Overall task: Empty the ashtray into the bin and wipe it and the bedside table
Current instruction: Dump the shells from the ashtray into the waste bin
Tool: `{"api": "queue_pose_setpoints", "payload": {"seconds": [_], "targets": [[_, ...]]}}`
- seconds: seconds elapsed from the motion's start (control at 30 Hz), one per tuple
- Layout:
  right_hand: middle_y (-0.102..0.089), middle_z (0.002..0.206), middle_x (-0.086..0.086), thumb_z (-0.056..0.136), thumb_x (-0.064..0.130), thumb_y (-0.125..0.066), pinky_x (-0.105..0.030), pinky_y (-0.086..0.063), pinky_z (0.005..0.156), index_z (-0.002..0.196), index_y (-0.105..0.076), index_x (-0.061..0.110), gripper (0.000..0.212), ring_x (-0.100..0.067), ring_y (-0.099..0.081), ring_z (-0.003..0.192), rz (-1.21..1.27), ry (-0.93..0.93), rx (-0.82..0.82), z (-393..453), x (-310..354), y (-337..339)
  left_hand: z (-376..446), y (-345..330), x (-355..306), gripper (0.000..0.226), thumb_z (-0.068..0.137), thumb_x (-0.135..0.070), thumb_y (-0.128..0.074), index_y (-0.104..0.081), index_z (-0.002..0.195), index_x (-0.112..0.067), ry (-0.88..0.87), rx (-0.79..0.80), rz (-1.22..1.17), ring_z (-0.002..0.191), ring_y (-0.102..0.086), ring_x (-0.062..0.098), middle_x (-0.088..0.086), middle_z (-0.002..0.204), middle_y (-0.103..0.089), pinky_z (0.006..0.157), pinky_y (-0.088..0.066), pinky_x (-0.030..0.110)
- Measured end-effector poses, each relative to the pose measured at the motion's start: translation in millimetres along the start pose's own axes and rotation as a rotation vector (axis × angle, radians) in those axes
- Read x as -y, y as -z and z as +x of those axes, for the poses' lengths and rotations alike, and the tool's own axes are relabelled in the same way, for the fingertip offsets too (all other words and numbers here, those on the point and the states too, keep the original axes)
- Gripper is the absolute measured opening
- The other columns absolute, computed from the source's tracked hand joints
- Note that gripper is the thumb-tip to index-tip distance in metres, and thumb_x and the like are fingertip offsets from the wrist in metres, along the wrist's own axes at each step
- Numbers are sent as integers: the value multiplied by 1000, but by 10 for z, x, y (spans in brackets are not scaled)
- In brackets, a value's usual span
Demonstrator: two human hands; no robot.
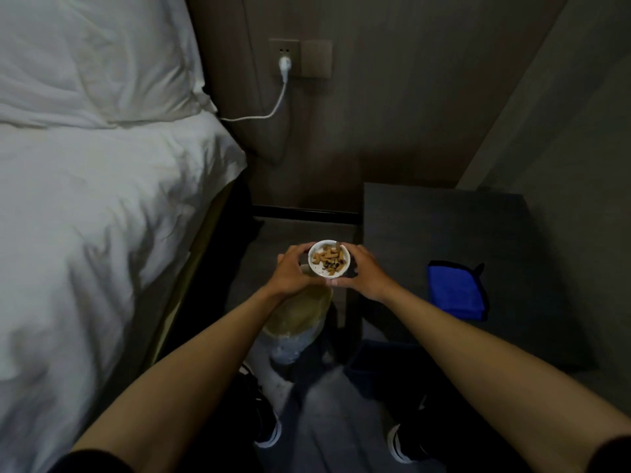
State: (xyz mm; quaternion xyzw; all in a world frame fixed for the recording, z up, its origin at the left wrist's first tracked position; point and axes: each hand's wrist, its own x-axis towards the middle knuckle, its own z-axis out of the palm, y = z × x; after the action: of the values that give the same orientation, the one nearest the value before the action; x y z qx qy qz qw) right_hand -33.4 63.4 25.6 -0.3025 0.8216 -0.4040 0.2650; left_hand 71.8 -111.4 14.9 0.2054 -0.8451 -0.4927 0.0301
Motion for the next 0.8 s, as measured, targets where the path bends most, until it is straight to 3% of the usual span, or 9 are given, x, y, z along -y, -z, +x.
{"api": "queue_pose_setpoints", "payload": {"seconds": [0.1,0.2,0.33,0.47,0.6,0.7,0.8], "targets": [[-50,124,9,63,24,-93,-44,-47,105,128,-50,30,78,-17,-51,124,74,-9,15,106,151,-205,-38,178,243,100,38,-64,-90,-51,127,-39,46,-42,-60,123,-50,16,-7,128,-58,105,-45,38],[-59,127,4,49,40,-95,-41,-51,102,128,-56,24,89,-13,-57,119,138,-51,24,215,222,-435,-103,302,454,95,33,-67,-92,-50,116,-44,102,-93,-141,118,-56,19,-4,125,-59,99,-52,41],[-62,126,2,49,38,-96,-46,-52,100,130,-57,21,92,-15,-59,117,194,-121,58,319,189,-748,-217,401,670,92,36,-55,-91,-54,116,-29,131,-109,-233,108,-62,10,-5,118,-64,89,-51,23],[-64,126,4,46,51,-94,-46,-53,99,130,-59,23,95,-19,-63,115,256,-177,73,359,0,-1062,-289,424,932,90,44,-48,-92,-57,123,-22,172,-78,-234,106,-60,6,-4,119,-64,80,-44,4],[-66,121,5,63,29,-94,-38,-54,98,128,-60,22,74,-19,-64,114,333,-245,98,333,-112,-1269,-304,332,1250,70,64,-11,-93,-59,125,-15,226,-42,-254,104,-60,10,1,120,-64,78,-47,7],[-65,115,12,71,20,-89,-19,-53,87,123,-58,27,61,-10,-61,111,412,-315,159,323,-242,-1401,-292,225,1489,67,66,-11,-92,-61,126,-15,281,-9,-286,108,-59,13,2,122,-65,82,-50,17],[-66,121,5,69,22,-90,-24,-54,91,128,-60,23,66,-14,-62,115,471,-381,156,320,-402,-1559,-264,127,1679,66,68,-15,-91,-61,127,-19,337,38,-288,109,-56,11,-3,122,-63,82,-48,15]]}}
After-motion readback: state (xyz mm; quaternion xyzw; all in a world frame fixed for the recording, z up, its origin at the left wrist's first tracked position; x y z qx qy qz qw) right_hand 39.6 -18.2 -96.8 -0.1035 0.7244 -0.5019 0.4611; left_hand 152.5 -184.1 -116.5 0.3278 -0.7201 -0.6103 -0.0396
